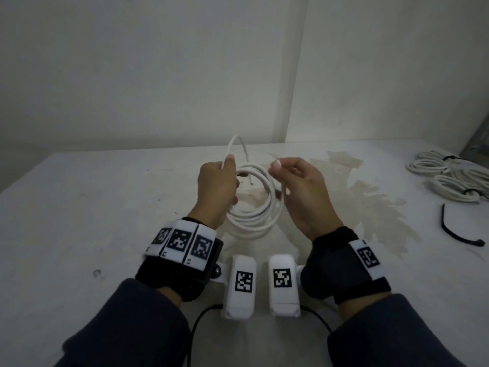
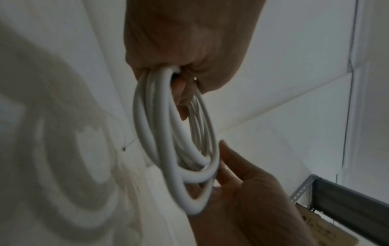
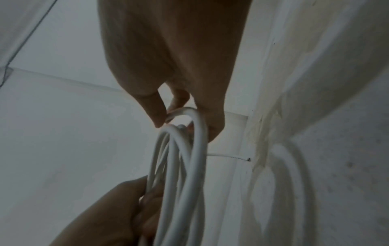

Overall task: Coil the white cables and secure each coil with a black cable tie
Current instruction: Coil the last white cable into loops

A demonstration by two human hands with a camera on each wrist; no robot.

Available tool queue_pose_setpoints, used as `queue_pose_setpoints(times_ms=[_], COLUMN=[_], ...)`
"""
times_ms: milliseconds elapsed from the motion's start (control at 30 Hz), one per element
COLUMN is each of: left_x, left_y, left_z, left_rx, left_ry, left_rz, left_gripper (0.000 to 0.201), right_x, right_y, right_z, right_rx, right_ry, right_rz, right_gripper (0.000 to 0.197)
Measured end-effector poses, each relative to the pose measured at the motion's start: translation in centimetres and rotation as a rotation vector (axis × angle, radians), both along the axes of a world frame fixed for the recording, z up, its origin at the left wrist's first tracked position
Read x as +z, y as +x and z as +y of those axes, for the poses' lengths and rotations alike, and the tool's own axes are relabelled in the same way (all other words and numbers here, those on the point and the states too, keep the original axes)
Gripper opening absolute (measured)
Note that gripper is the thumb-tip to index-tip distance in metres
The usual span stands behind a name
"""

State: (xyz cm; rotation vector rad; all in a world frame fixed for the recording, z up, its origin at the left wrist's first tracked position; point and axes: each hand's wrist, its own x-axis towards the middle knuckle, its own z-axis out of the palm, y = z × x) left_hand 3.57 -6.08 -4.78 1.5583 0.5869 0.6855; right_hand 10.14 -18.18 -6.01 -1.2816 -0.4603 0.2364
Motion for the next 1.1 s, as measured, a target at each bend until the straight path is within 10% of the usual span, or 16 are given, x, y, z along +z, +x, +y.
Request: queue_pose_setpoints(times_ms=[400,700,1100], left_x=[0.7,0.9,1.1], left_y=[-0.2,-0.5,-0.3], left_z=[-0.8,-1.0,-0.8], left_rx=[-0.25,-0.335,-0.193], left_ry=[0.209,-0.067,0.167], left_rz=[0.088,0.005,0.001], left_gripper=[0.045,0.049,0.044], right_x=[0.5,0.1,0.2], right_y=[-0.5,0.1,-0.1], right_z=[-0.5,-0.2,-0.5], right_rx=[-0.02,-0.072,0.159], right_ry=[0.085,-0.05,-0.222], right_rz=[-0.31,-0.462,-0.028], right_gripper=[0.011,0.008,0.033])
